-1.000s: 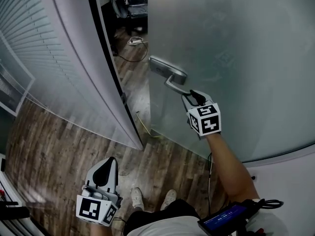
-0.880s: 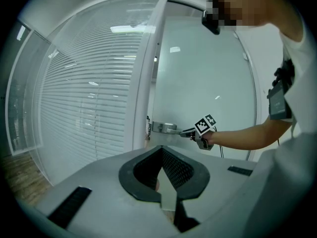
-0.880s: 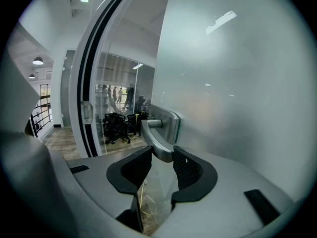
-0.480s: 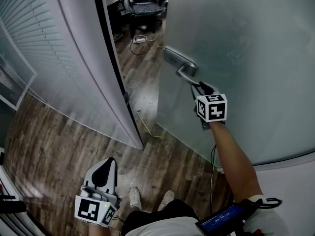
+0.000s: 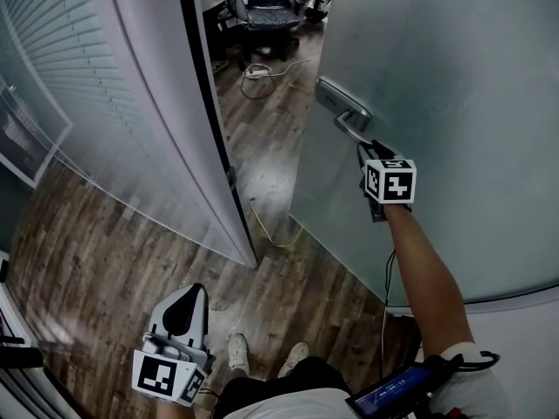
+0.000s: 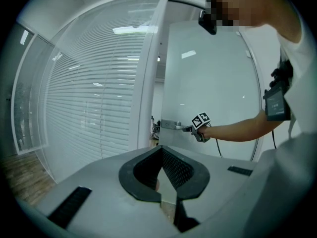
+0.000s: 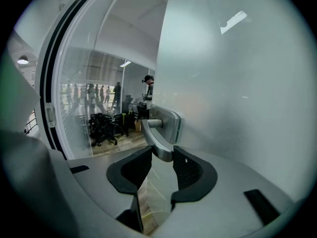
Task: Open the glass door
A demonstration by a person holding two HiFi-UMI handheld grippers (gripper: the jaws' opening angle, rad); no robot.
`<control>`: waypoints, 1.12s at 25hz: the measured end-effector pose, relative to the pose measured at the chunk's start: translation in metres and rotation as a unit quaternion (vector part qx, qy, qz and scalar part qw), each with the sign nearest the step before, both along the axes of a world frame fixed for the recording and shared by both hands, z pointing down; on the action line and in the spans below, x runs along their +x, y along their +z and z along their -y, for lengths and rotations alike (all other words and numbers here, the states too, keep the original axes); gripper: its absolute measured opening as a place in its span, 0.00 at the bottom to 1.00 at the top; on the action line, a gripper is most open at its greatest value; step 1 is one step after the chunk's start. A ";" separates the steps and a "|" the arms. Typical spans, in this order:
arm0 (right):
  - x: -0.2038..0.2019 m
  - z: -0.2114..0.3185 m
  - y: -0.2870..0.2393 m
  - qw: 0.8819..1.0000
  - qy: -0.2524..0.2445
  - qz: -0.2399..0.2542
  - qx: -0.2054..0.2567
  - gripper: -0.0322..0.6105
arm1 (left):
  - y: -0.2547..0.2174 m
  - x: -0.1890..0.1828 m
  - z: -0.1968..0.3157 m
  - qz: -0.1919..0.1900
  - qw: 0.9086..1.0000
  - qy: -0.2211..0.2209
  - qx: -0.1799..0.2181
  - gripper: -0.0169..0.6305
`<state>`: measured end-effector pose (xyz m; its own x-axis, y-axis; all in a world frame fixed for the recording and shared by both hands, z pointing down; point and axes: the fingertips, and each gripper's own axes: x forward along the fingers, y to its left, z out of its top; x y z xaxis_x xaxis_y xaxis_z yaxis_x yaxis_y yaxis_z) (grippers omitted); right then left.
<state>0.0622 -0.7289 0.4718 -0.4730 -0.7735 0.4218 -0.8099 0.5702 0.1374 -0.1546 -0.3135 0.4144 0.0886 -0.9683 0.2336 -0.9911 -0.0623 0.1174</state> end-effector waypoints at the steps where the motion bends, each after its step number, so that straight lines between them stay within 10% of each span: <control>1: 0.002 0.004 0.002 1.000 0.003 0.000 0.000 0.26 | 0.002 0.000 0.000 0.001 1.000 -0.002 0.000 0.03; 28: 0.059 0.047 0.028 0.997 0.069 0.019 0.016 0.26 | 0.043 0.013 -0.003 0.000 1.000 -0.016 0.008 0.03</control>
